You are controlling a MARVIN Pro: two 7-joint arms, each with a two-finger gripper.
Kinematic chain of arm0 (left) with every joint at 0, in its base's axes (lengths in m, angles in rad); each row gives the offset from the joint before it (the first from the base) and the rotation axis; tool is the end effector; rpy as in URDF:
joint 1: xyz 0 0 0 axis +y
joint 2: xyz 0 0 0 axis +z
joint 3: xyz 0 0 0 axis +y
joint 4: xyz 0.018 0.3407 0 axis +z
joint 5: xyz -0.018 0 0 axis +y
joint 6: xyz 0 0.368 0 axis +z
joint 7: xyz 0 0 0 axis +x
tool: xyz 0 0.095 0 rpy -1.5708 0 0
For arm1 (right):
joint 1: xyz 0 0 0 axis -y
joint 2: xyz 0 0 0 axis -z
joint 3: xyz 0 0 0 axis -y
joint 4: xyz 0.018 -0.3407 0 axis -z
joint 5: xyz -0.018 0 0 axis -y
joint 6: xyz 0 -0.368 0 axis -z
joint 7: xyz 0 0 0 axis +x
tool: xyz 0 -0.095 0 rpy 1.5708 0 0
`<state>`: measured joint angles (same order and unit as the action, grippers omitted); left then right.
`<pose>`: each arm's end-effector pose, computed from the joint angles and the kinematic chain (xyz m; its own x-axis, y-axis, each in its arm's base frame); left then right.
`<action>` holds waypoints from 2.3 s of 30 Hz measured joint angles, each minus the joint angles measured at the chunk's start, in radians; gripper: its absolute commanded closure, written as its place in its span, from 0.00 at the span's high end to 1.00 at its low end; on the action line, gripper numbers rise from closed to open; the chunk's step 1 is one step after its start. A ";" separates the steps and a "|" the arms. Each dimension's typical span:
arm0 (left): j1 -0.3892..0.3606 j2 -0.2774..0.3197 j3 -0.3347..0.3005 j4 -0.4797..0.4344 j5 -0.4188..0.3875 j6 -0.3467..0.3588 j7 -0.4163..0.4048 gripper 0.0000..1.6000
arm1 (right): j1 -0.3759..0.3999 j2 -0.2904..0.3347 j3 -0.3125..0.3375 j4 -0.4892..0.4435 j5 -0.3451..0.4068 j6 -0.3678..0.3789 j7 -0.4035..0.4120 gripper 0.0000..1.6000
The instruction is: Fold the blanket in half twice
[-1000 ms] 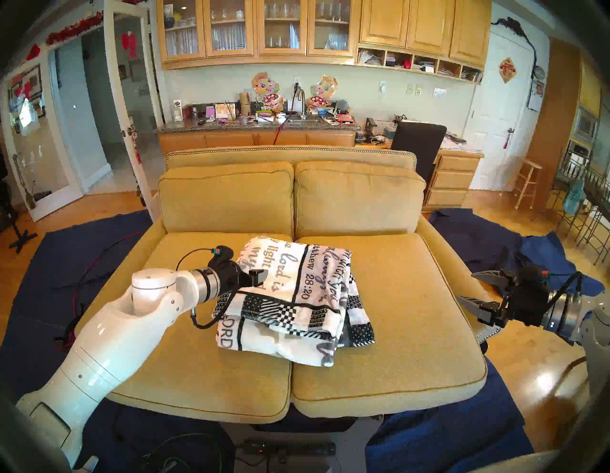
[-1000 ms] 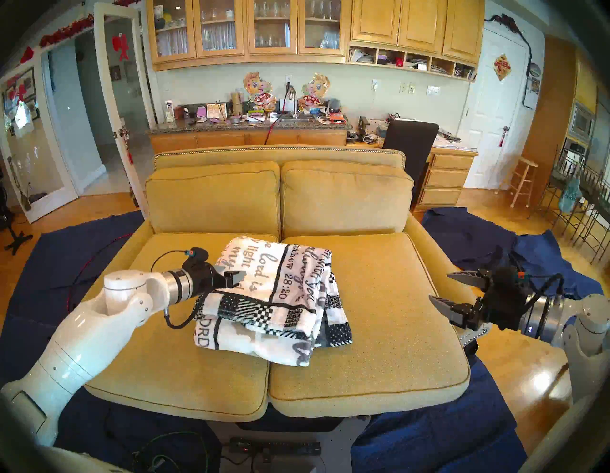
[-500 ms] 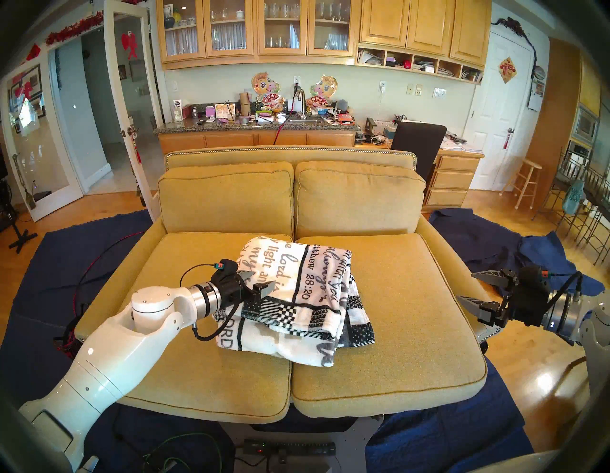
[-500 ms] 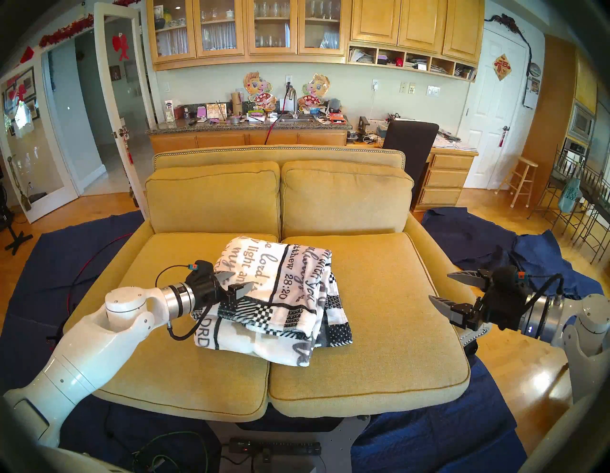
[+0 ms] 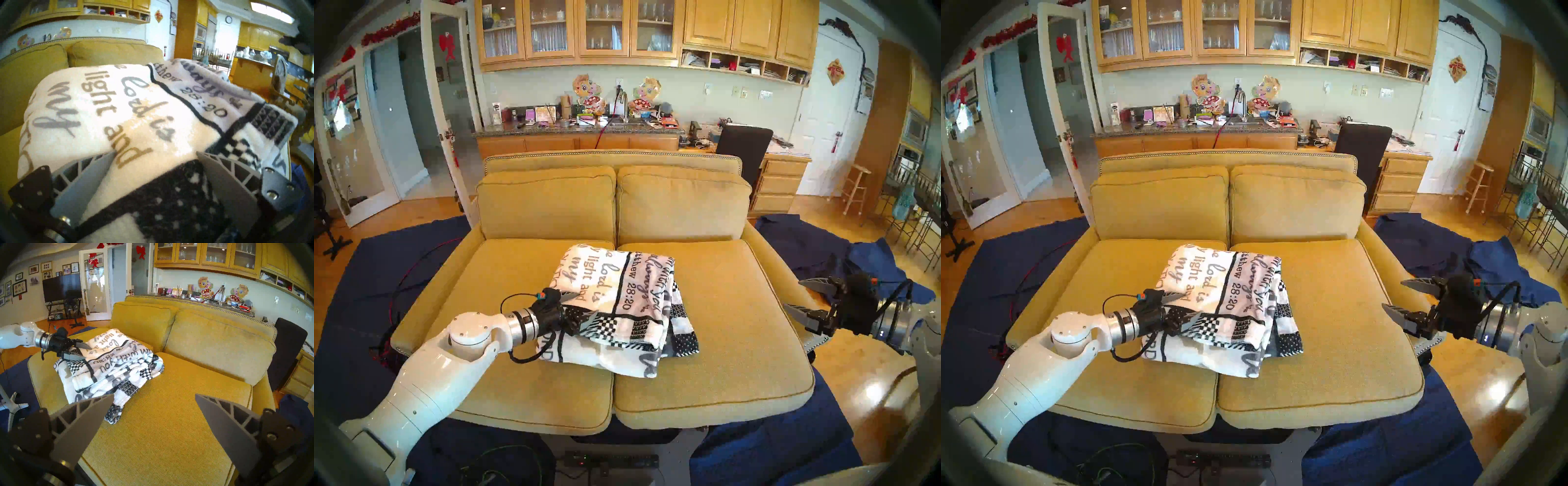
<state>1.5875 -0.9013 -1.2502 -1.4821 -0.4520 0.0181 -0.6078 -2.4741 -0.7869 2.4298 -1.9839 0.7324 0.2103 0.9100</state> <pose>0.4165 0.0821 -0.4213 0.2460 -0.2542 0.9354 -0.7400 -0.6725 0.0119 0.2520 -0.2890 -0.1940 0.2644 0.2809 0.9226 0.6232 -0.7798 0.0589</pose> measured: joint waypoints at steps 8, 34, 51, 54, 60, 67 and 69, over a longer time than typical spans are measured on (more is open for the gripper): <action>-0.024 -0.009 0.019 0.057 0.042 -0.090 -0.028 1.00 | 0.000 0.000 0.002 -0.001 0.000 0.000 0.000 1.00; 0.114 0.114 -0.285 -0.189 -0.312 0.094 -0.164 1.00 | 0.000 0.000 0.001 0.000 0.000 0.000 0.000 1.00; 0.288 0.250 -0.554 -0.095 -0.410 0.048 -0.276 1.00 | 0.000 -0.001 0.001 -0.001 0.000 0.000 0.000 1.00; 0.310 0.258 -0.595 -0.061 -0.408 0.018 -0.305 1.00 | 0.000 -0.001 0.001 -0.001 0.000 0.000 0.000 1.00; 0.341 0.270 -0.643 0.000 -0.403 -0.052 -0.390 1.00 | 0.000 -0.001 0.001 -0.001 0.000 0.000 0.000 1.00; 0.358 0.269 -0.657 0.012 -0.401 -0.094 -0.438 1.00 | 0.000 -0.001 0.002 -0.001 0.000 0.000 0.000 1.00; 0.359 0.265 -0.657 0.003 -0.400 -0.102 -0.440 1.00 | 0.000 -0.001 0.002 -0.001 0.000 0.000 0.000 1.00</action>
<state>1.9466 -0.6361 -1.9071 -1.4794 -0.8521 -0.0834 -1.0482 -2.4743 -0.7878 2.4315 -1.9852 0.7324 0.2104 0.9105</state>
